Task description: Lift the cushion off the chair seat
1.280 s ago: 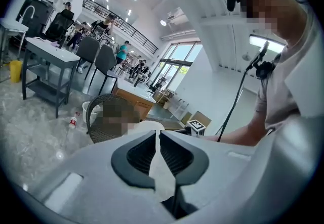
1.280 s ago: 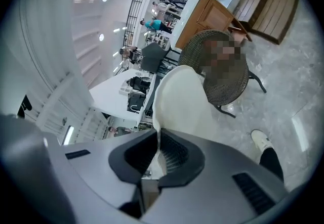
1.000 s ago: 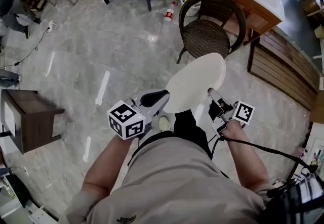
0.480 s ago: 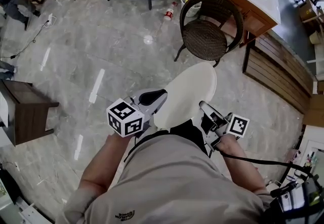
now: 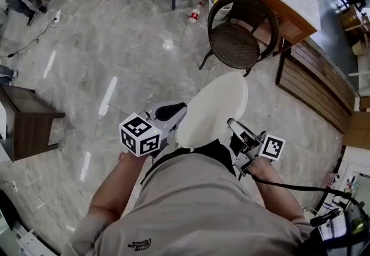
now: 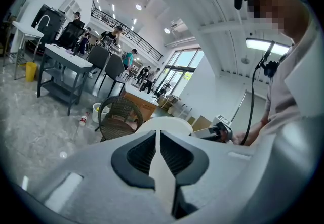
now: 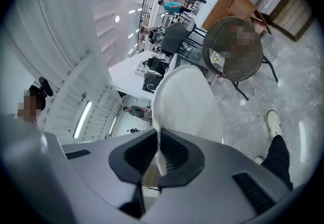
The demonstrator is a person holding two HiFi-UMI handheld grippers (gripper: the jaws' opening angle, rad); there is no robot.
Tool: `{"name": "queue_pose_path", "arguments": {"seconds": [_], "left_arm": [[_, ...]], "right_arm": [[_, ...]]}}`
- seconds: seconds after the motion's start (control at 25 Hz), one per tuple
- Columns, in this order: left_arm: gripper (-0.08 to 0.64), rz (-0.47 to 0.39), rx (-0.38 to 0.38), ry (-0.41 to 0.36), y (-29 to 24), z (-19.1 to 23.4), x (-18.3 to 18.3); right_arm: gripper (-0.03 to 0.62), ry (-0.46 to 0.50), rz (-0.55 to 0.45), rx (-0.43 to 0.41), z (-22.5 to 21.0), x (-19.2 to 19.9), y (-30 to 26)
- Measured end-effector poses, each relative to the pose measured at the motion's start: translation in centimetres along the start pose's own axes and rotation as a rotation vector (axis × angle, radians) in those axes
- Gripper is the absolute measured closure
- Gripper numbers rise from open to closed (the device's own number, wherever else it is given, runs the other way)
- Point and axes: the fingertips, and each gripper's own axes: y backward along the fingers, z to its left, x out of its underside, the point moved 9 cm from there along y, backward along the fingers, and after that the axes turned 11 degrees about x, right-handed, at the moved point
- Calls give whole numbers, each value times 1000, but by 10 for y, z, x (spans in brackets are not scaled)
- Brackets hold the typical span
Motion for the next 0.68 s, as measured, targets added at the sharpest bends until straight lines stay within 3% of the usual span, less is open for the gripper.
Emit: {"name": "queue_pose_path", "arguments": {"seconds": [0.68], "left_arm": [[551, -9, 9, -9, 3, -2, -3]], "right_arm": [[563, 15, -3, -16, 8, 0, -2]]}}
